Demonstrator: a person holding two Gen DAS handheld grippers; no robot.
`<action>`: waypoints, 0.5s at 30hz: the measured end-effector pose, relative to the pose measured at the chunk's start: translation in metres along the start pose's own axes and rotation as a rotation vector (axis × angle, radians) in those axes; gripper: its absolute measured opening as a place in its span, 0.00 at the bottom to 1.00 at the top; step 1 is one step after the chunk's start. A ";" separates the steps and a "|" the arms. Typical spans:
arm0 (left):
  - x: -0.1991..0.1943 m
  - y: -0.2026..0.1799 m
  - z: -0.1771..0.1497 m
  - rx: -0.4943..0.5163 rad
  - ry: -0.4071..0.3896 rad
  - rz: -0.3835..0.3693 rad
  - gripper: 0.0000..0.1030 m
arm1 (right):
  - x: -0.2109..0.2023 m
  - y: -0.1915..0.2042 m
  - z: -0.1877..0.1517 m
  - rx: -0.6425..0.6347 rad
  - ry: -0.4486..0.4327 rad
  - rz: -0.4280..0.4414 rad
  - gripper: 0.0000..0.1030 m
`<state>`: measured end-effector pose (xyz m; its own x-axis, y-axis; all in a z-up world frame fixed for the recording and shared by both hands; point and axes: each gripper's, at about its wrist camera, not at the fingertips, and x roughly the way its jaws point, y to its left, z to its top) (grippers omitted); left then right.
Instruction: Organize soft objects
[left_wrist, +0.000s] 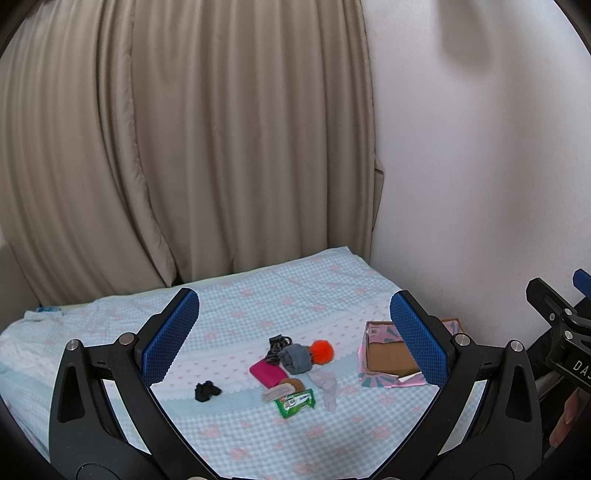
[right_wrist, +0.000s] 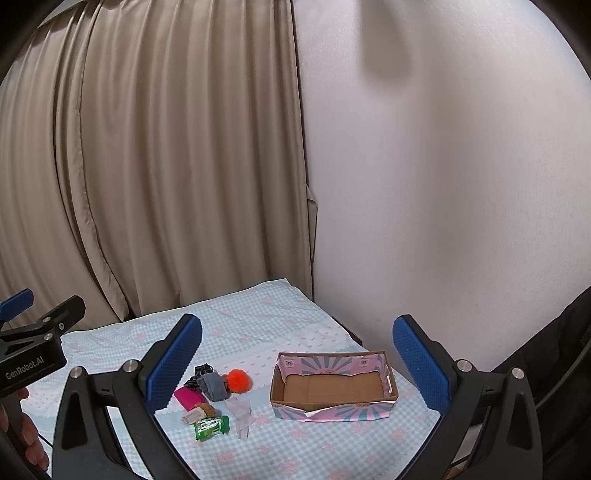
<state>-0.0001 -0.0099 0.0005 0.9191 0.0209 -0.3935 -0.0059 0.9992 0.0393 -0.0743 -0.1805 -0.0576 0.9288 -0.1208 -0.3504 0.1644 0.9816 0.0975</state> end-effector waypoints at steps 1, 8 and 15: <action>0.000 0.000 0.000 0.001 0.001 0.001 1.00 | 0.000 -0.001 0.000 0.001 0.000 0.001 1.00; 0.000 -0.001 -0.001 -0.004 0.004 0.007 1.00 | 0.005 -0.004 0.001 0.007 0.001 0.015 1.00; 0.004 0.001 0.002 -0.041 0.034 0.054 1.00 | 0.019 -0.009 0.007 -0.008 0.035 0.057 1.00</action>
<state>0.0048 -0.0088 0.0009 0.9030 0.0748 -0.4231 -0.0716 0.9972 0.0234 -0.0561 -0.1927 -0.0586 0.9244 -0.0594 -0.3766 0.1088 0.9878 0.1112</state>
